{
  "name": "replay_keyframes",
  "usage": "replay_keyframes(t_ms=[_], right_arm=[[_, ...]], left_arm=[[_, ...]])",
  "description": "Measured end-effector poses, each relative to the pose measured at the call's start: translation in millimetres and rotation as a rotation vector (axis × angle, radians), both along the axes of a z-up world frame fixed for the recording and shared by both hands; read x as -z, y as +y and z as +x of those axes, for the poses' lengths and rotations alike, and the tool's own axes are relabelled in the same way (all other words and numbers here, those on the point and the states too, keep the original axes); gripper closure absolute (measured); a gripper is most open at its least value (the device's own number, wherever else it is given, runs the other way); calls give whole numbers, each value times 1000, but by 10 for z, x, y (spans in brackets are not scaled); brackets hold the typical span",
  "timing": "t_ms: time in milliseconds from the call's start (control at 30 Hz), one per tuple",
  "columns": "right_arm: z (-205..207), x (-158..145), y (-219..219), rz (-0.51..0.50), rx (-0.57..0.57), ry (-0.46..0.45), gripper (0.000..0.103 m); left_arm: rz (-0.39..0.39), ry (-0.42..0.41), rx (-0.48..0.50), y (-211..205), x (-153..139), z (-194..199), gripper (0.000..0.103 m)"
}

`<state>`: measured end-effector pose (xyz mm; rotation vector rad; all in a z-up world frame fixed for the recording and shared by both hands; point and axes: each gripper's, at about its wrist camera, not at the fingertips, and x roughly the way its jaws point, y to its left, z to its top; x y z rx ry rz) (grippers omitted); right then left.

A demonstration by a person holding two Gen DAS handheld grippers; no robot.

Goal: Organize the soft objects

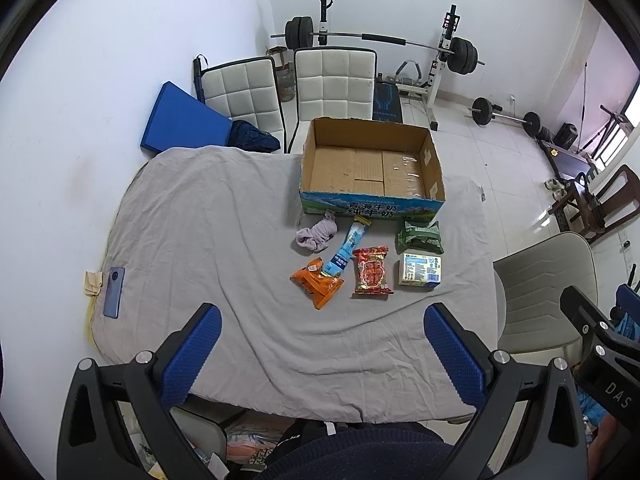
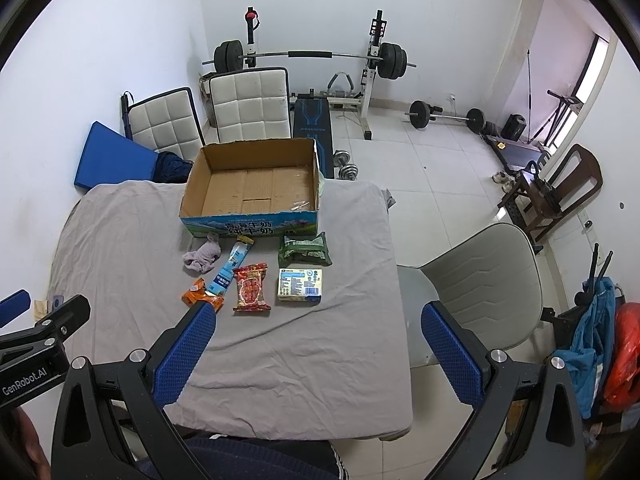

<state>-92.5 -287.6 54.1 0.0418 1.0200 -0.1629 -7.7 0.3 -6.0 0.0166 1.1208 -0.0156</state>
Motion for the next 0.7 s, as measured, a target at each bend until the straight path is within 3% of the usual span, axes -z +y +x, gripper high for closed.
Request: replay_keyframes(t_ms=[167,333,500,633,700], right_arm=[[90,94,-54,29,8,8,0],[470,538,-282,87,46,78,0],[1086,1364,-446,112,66,205,0],[1541,2157,-516,121,58,324,0],[1735,2527,-490,113,0,381,0]], left_arm=[[2,-6,-14,29,30,54,0],[3,11,-76,153,338,437,0],[90,100,-110,236,1069,939,0],[78,263,-125,300,1832,1270,0],[52,332,-138,320,2198,1357,0]])
